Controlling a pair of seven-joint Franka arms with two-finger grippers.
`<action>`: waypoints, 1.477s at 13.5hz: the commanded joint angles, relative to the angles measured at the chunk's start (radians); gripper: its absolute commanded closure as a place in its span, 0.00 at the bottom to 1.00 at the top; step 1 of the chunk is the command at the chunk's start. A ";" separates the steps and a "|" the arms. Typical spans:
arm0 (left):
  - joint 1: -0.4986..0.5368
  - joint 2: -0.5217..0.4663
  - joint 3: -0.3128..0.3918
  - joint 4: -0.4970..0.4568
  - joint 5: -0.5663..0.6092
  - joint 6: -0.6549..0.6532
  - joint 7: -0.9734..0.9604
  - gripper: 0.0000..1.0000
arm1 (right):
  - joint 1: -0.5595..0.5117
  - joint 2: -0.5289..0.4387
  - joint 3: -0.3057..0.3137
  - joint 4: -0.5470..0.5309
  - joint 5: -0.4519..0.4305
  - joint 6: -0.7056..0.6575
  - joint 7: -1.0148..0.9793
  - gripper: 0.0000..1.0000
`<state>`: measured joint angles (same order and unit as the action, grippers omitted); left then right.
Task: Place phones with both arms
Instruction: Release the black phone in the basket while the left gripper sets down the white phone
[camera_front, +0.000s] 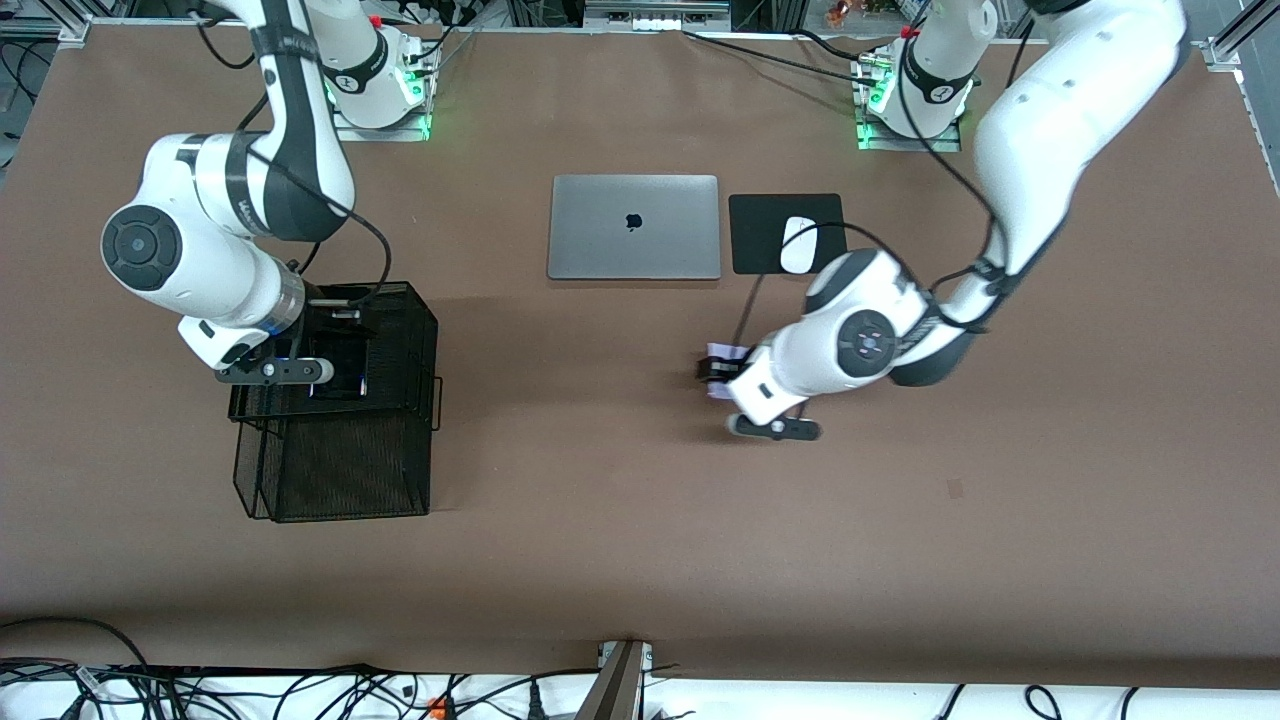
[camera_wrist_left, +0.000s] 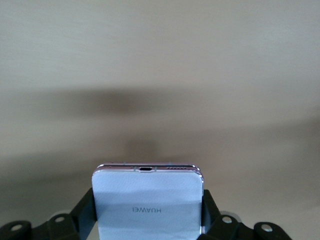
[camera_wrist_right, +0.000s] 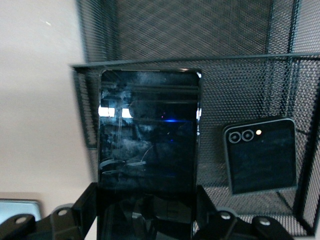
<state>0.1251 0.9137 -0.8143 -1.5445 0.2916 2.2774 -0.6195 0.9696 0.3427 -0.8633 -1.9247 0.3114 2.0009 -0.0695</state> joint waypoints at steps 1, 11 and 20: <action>-0.118 0.103 0.033 0.041 -0.020 0.198 -0.052 0.47 | 0.024 -0.031 -0.003 -0.091 0.018 0.097 -0.050 1.00; -0.115 -0.028 0.109 0.038 0.001 0.049 -0.206 0.00 | -0.008 0.013 -0.014 0.112 0.061 -0.066 -0.053 0.00; 0.102 -0.213 0.107 0.219 0.090 -0.671 0.255 0.00 | 0.073 0.134 0.093 0.422 0.069 -0.240 0.421 0.00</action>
<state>0.1963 0.7265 -0.7082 -1.3579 0.3491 1.7070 -0.4857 1.0121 0.3857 -0.8075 -1.5933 0.3579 1.7737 0.2116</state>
